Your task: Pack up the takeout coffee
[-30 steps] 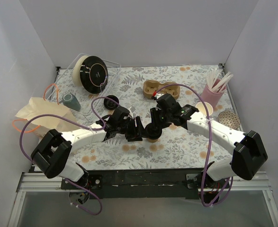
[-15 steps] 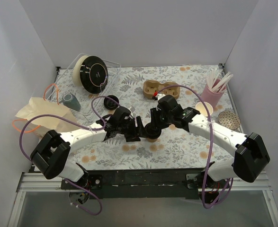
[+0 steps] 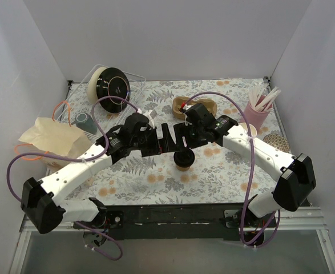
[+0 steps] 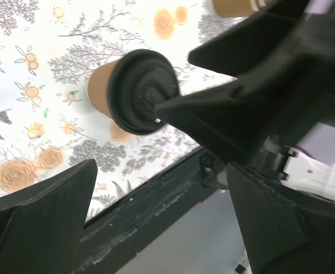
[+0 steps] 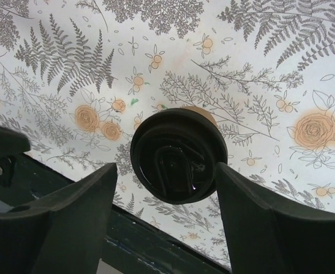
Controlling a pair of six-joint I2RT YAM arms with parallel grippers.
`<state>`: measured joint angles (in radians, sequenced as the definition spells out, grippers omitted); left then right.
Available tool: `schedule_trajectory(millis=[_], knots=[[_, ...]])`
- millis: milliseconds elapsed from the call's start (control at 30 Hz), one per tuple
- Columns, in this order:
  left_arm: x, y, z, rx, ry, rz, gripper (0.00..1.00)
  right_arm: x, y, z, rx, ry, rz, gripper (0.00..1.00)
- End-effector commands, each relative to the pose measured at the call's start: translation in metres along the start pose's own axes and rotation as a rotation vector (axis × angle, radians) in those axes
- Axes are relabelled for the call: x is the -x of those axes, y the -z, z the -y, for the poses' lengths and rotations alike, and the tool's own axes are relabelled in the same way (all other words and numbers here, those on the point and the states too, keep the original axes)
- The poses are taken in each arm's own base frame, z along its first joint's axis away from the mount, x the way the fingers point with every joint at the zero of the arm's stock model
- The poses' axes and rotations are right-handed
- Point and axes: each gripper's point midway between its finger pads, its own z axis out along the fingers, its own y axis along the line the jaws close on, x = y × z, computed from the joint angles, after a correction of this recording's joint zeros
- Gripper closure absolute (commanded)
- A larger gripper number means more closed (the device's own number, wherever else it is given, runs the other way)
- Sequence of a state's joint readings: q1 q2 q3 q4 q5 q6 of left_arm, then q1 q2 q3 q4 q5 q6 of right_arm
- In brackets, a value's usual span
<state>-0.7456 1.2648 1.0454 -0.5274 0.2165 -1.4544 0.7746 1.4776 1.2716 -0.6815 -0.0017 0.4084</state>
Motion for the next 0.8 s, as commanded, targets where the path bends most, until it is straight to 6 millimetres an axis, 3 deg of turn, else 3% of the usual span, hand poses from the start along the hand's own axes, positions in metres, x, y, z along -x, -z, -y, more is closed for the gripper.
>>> schedule_trajectory(millis=[0,100,133,200,233,367,567,767], knots=[[0.008,0.045,0.025,-0.083,-0.034,0.064,0.02,-0.008,0.013,-0.004,0.016,0.036,-0.004,0.15],[0.011,0.065,0.034,-0.124,-0.043,0.102,0.02,-0.016,0.014,0.005,-0.045,0.074,-0.012,0.12],[0.013,0.08,0.04,-0.155,-0.052,0.14,0.02,-0.016,0.014,0.007,-0.06,0.085,-0.006,0.12],[0.021,0.093,0.041,-0.154,-0.027,0.204,0.02,-0.016,0.014,0.004,-0.062,0.116,0.001,0.05],[0.022,0.109,0.044,-0.175,-0.026,0.241,0.02,-0.015,0.013,0.004,-0.065,0.122,0.006,0.04],[0.025,0.139,0.051,-0.216,-0.11,0.312,0.02,-0.018,0.004,0.001,-0.071,0.13,-0.008,0.04],[0.024,0.148,0.041,-0.137,-0.174,0.3,0.02,-0.026,-0.013,-0.006,-0.083,0.166,-0.05,0.02],[0.029,0.158,0.037,-0.118,-0.179,0.344,0.02,-0.037,-0.029,0.003,-0.161,0.184,-0.1,0.02]])
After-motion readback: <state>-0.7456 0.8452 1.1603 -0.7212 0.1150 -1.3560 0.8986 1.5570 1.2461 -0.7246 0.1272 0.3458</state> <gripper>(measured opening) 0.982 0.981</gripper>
